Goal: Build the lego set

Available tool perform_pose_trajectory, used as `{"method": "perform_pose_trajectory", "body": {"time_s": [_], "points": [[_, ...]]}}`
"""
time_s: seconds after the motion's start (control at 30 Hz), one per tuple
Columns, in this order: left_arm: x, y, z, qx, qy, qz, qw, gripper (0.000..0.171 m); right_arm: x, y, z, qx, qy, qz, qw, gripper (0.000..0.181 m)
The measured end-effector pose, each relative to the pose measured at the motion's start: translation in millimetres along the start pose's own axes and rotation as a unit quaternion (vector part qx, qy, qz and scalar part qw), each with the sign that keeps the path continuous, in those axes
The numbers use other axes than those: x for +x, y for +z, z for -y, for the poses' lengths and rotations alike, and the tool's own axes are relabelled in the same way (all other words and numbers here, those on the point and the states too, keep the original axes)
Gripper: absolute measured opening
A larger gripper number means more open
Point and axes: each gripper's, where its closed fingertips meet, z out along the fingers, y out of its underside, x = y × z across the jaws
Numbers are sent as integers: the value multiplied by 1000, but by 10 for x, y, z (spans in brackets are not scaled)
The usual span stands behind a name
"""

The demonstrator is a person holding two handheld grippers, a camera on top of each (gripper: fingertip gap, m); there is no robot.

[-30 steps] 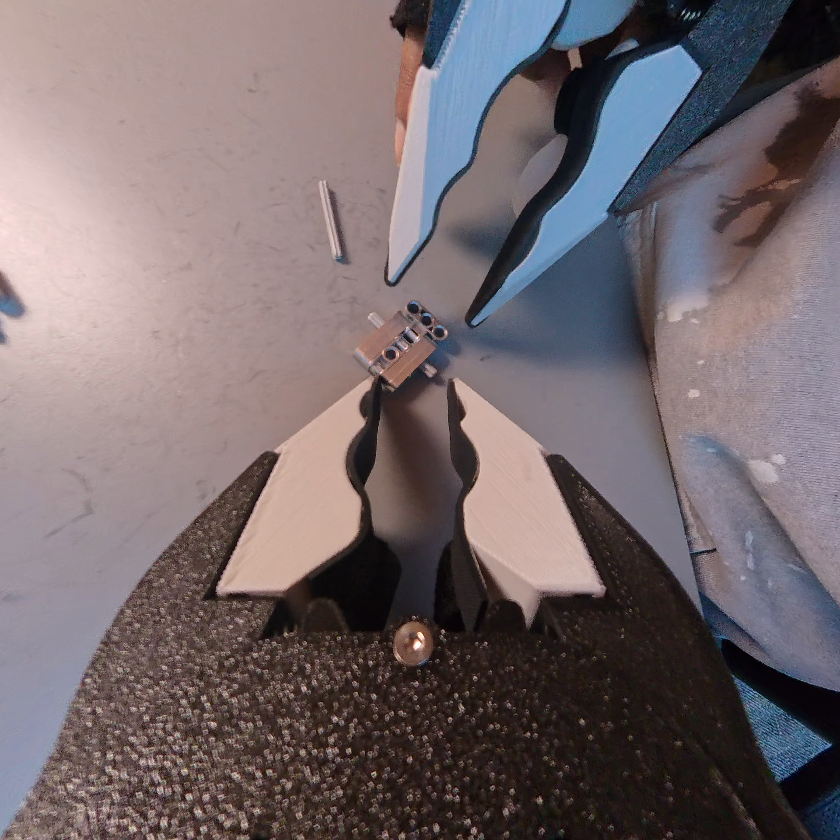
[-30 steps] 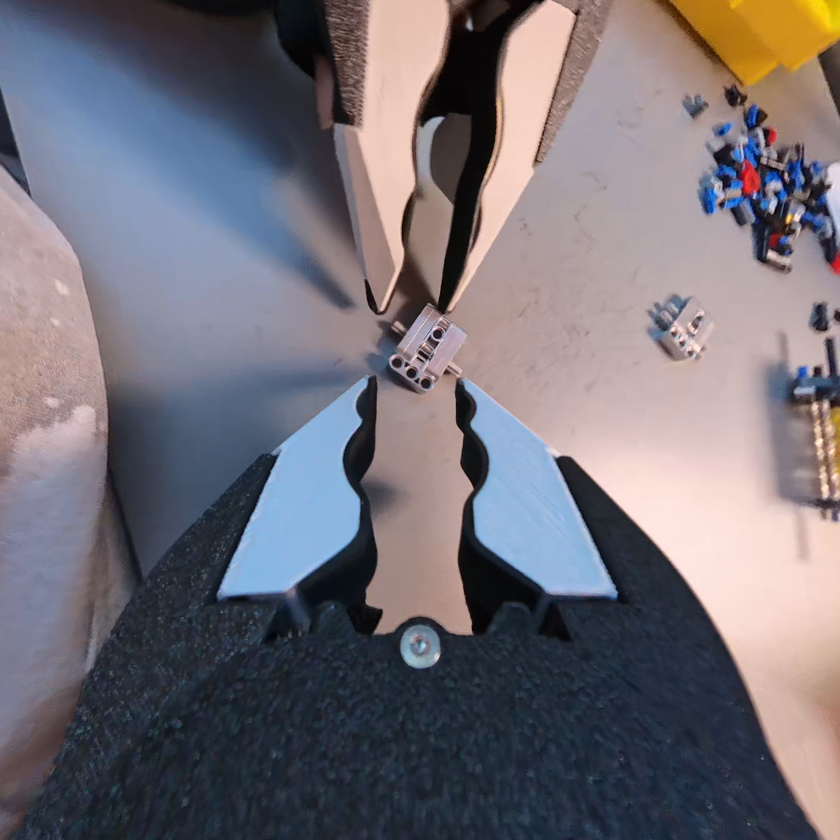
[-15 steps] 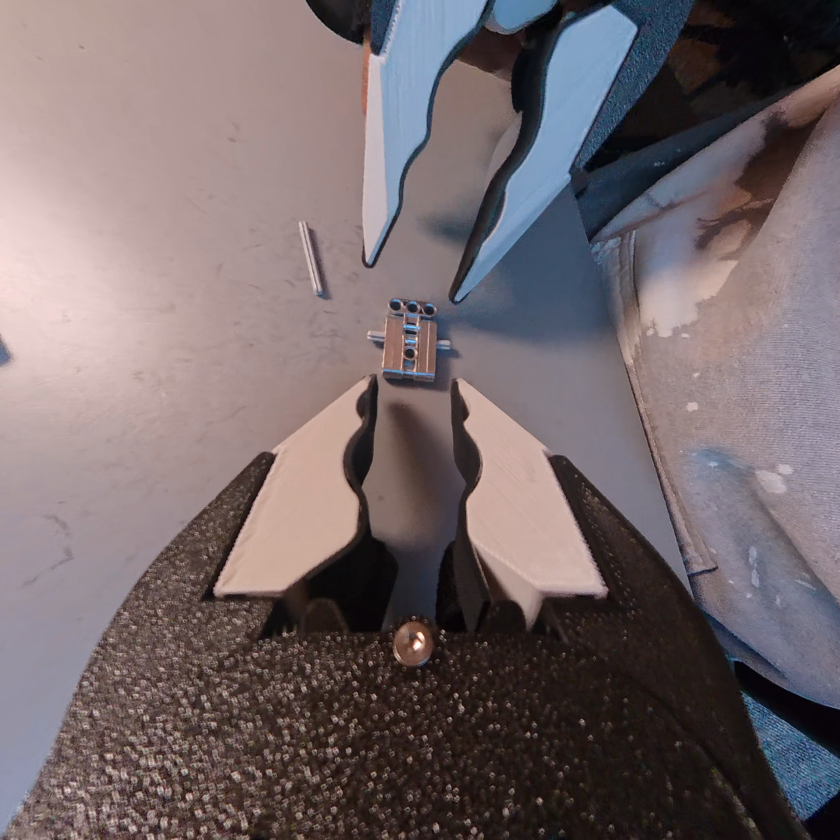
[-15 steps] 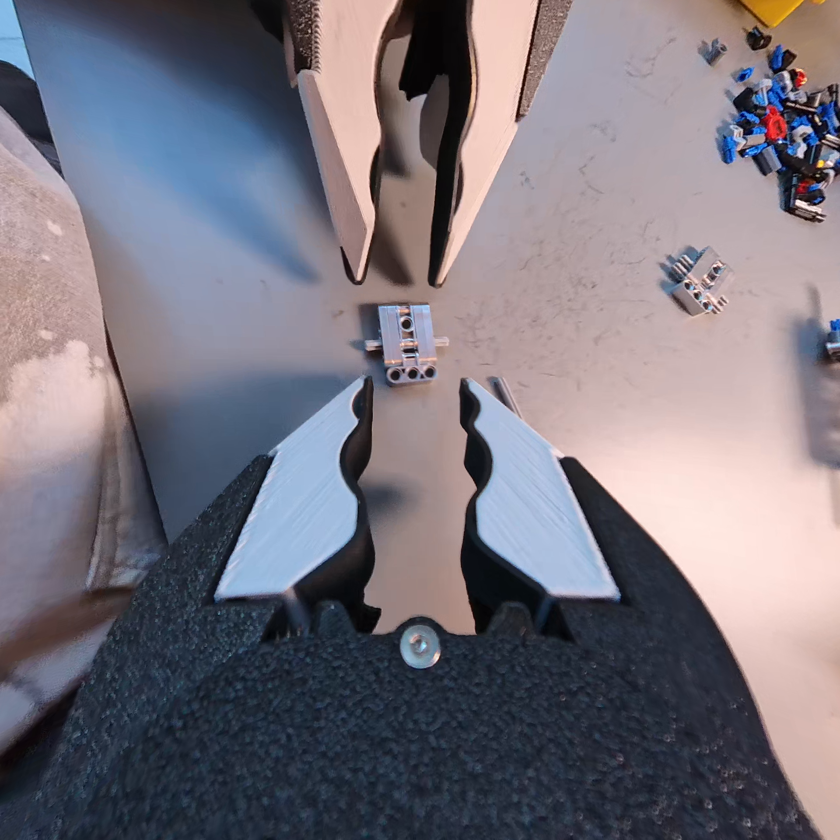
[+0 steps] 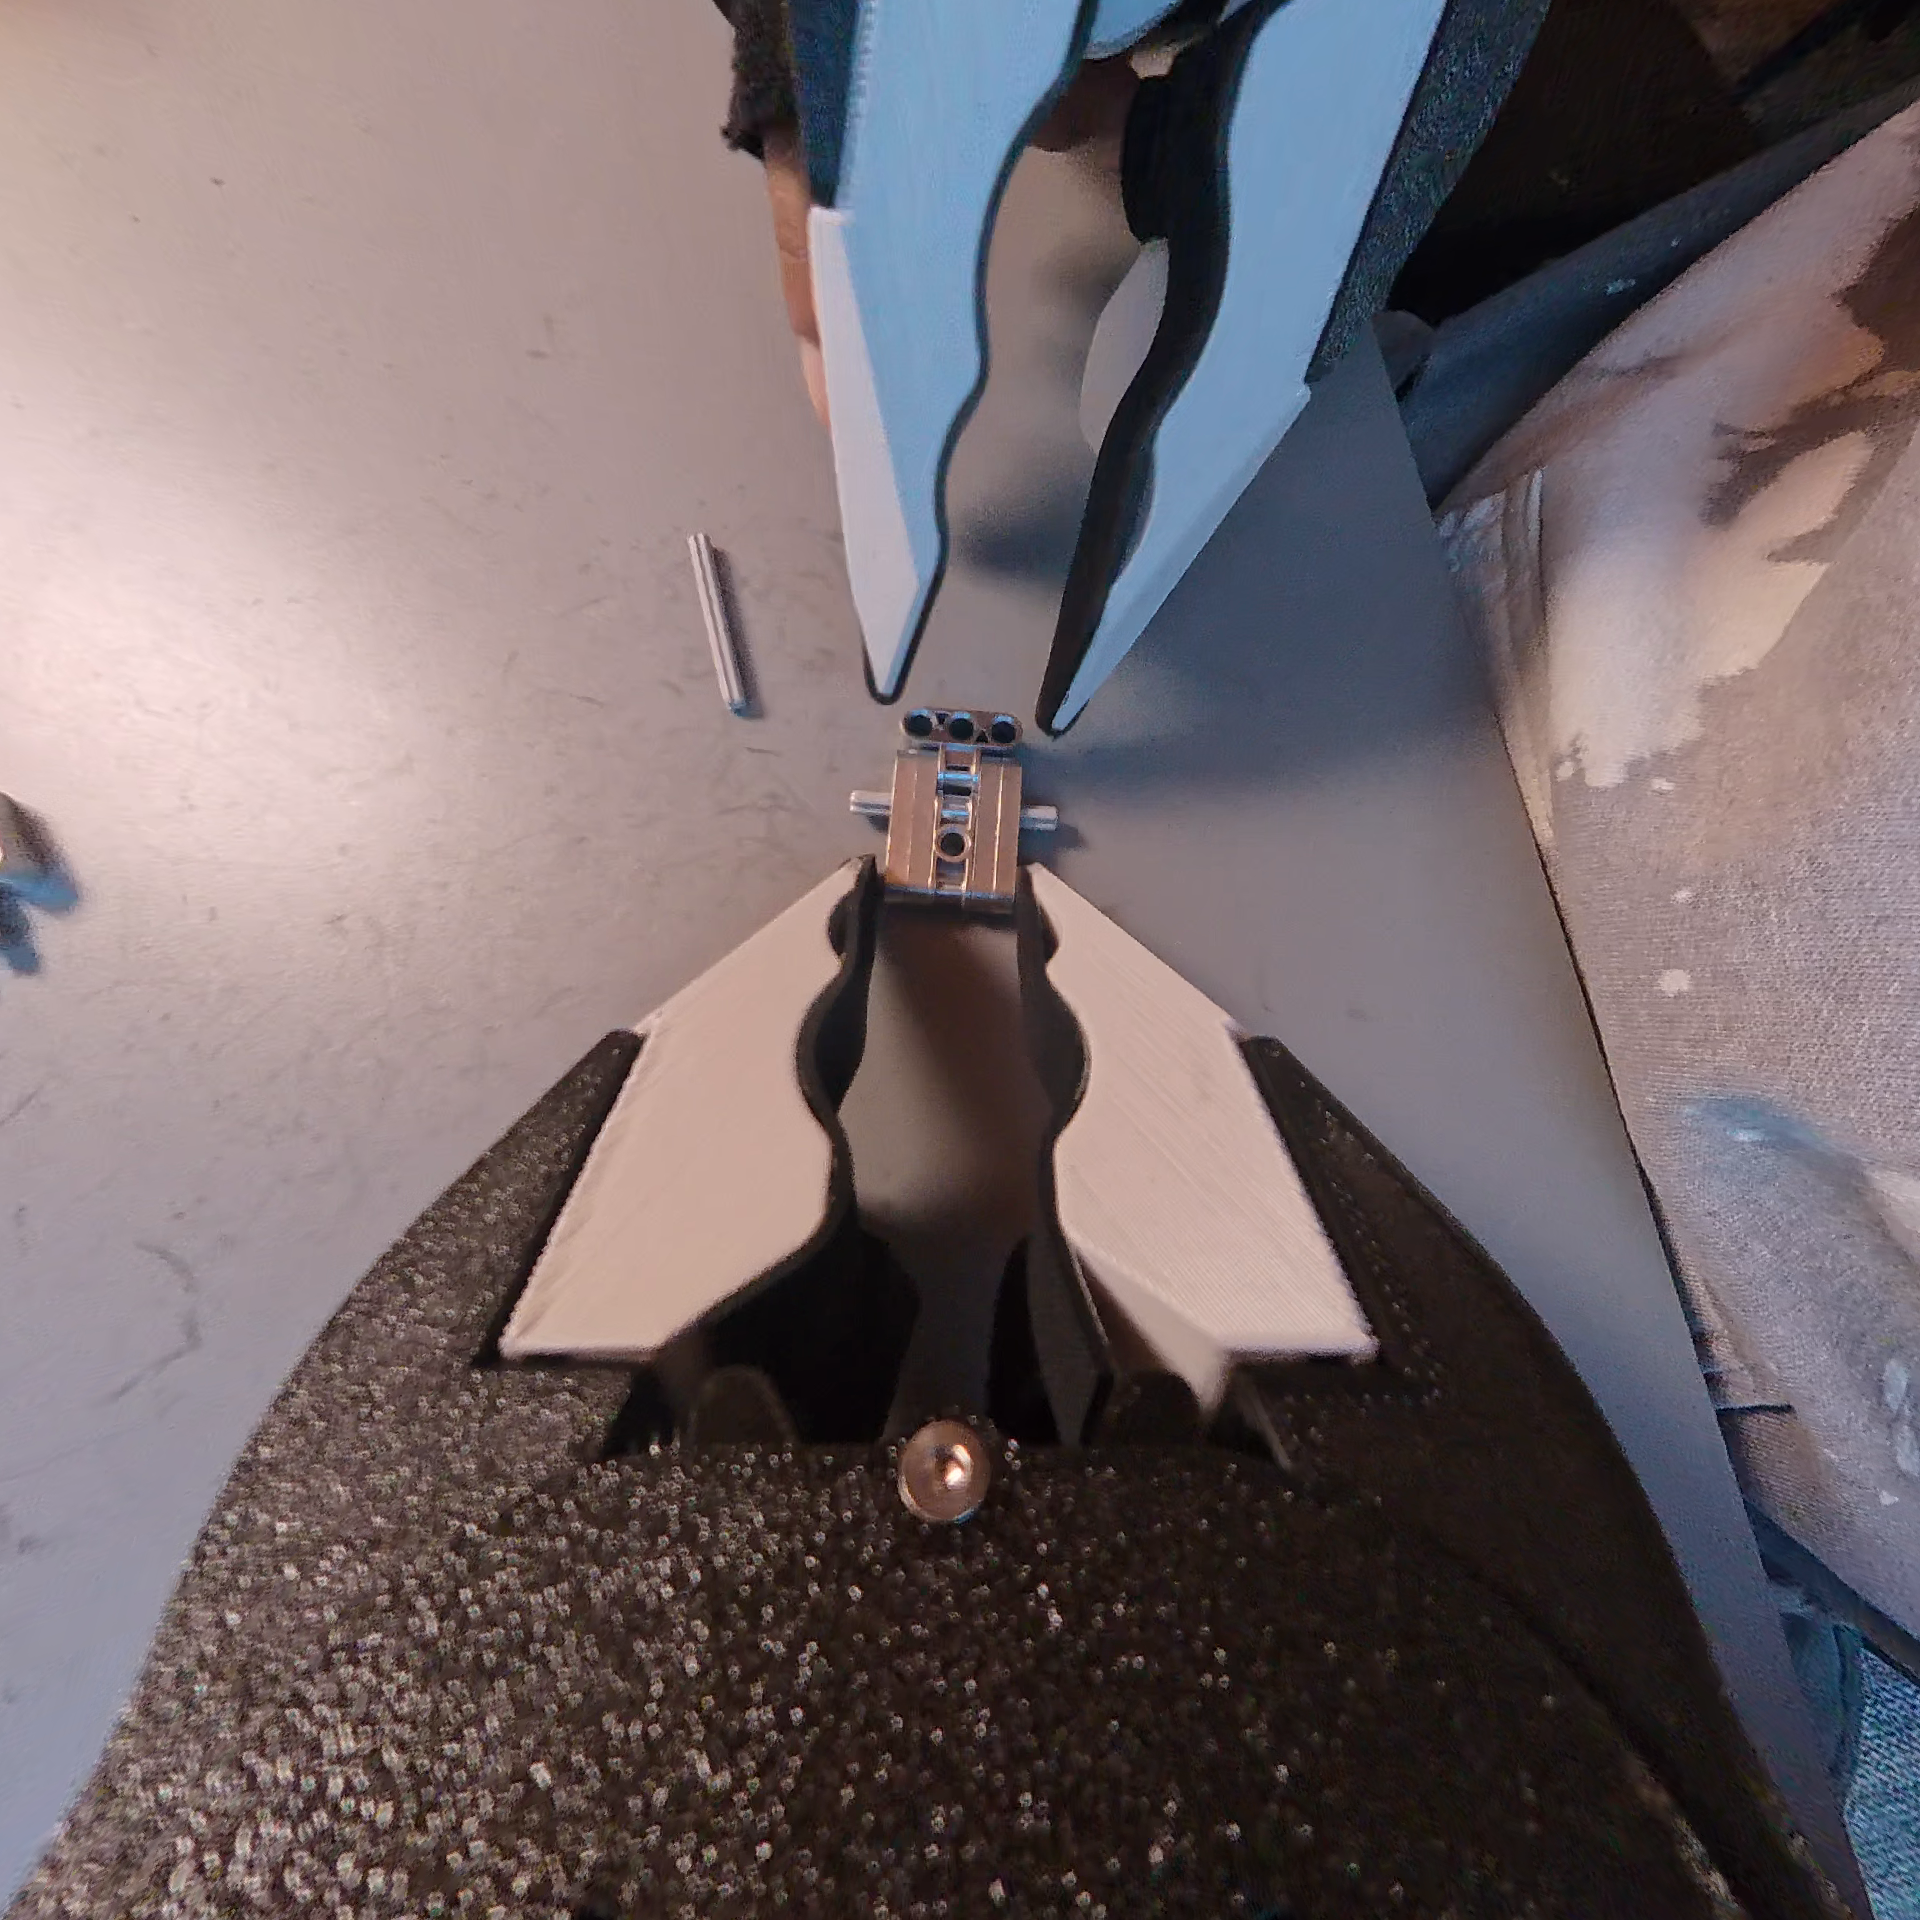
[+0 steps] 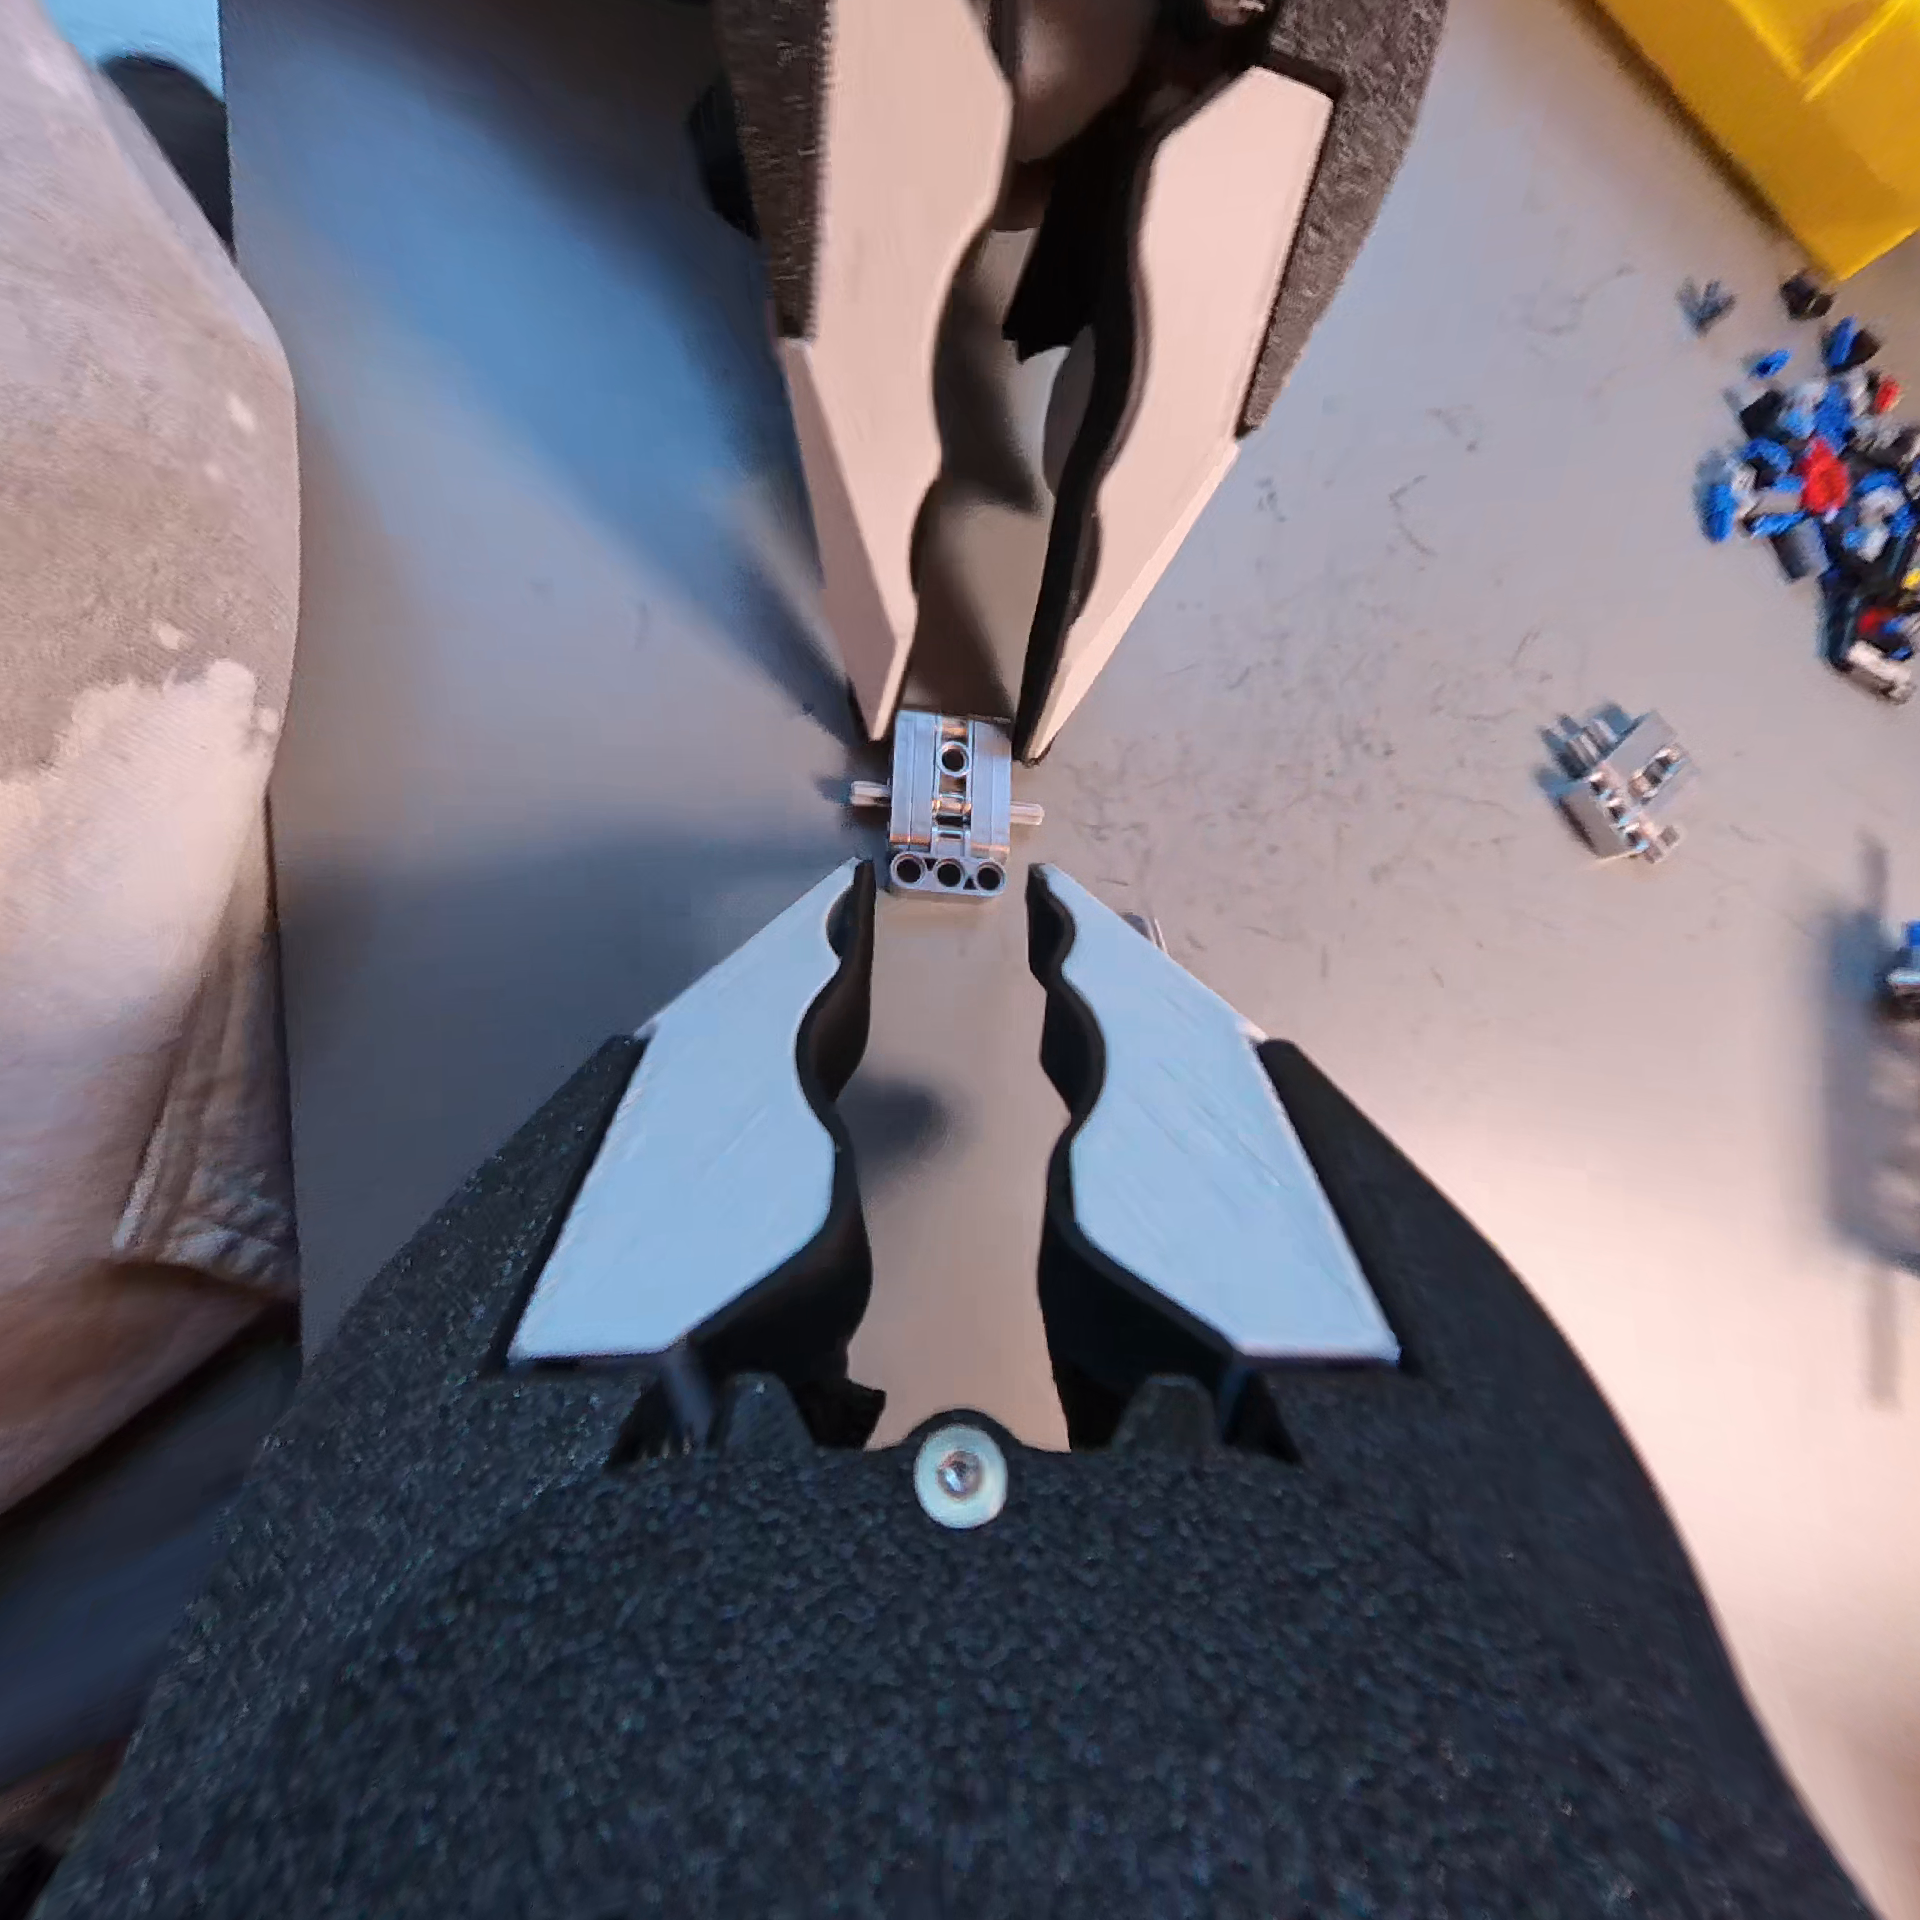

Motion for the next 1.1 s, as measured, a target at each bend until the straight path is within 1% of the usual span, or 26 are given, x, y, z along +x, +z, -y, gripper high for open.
{"method": "perform_pose_trajectory", "body": {"time_s": [0.03,0.13,0.23,0.5,0.7,0.9,1.0,1.1], "points": [[-4,-1,1,1,-3,0,1000,24,-9,-9,-3,0,-23,-8,1000,24],[-5,-1,3,1,-7,-2,1000,24,-66,-34,10,5,-57,-12,998,20],[-2,-2,10,2,-19,-6,1000,23,-55,-18,-32,-10,-87,-31,996,17],[2,-18,67,21,-134,-60,989,23,10,27,9,-6,-140,-84,987,16],[-1,-22,117,30,-198,-93,975,23,25,69,36,8,-149,-99,984,8],[-13,-24,121,29,-216,-104,970,23,52,70,36,15,-143,-102,984,8],[-20,-24,121,32,-210,-102,972,24,64,69,29,16,-139,-99,985,8],[1,-41,138,34,-177,-94,979,33,66,67,31,21,-124,-89,988,8]]}}
